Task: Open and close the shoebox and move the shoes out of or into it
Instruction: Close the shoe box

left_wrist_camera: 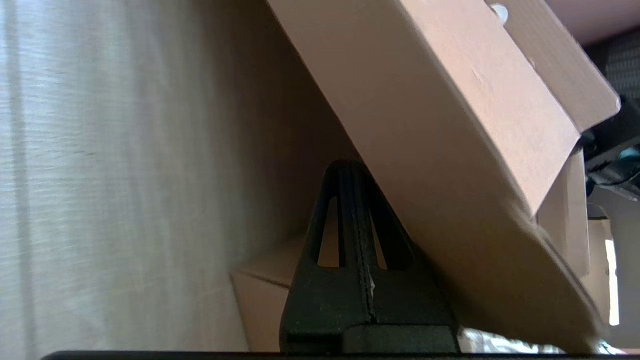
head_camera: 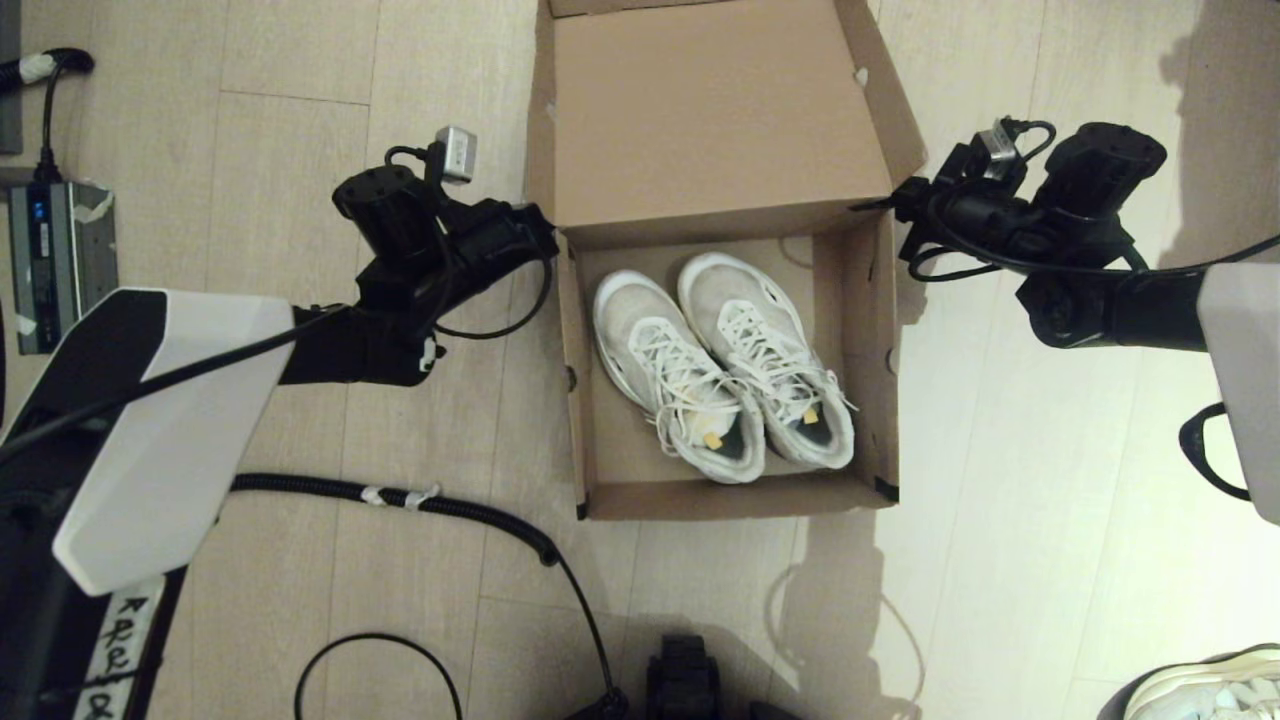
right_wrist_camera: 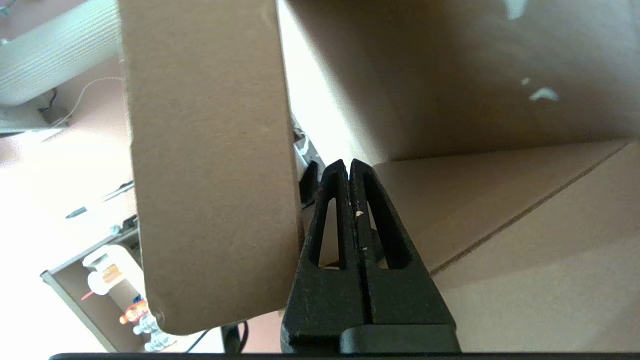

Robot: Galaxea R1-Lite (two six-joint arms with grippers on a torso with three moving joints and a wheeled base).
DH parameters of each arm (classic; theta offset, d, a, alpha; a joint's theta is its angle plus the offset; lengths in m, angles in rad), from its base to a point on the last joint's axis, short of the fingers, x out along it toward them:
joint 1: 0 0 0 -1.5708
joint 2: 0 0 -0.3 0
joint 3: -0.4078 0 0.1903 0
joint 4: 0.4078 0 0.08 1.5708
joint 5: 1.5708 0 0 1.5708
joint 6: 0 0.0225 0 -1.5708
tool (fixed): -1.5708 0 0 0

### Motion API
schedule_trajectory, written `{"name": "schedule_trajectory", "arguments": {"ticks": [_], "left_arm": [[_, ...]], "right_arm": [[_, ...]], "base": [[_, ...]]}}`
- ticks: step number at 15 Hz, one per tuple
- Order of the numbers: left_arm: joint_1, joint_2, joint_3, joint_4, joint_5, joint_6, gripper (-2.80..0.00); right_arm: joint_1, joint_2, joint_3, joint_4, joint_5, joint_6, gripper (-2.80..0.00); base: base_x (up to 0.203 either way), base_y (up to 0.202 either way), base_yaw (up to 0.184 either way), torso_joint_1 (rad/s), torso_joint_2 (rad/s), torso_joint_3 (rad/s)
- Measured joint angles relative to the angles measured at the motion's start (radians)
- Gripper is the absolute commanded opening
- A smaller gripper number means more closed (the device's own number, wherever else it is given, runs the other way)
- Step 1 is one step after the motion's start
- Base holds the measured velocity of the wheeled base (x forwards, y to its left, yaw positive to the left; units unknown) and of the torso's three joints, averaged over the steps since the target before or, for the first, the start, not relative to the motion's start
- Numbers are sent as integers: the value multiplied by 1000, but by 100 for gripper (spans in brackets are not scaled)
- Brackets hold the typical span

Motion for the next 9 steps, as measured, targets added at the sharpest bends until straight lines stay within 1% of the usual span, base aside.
{"name": "schedule_trajectory", "arguments": {"ticks": [6,9], "left_arm": [[-6,-20,1,-2,1,0,-280],[-19,-19,1,-5,2,0,-280]], "right_arm": [[0,-48,21,0,4,2,-280],[-4,-81,115,-2,4,-6,-280]], "base": [[0,0,0,0,0,0],[0,0,0,0,0,0]]}}
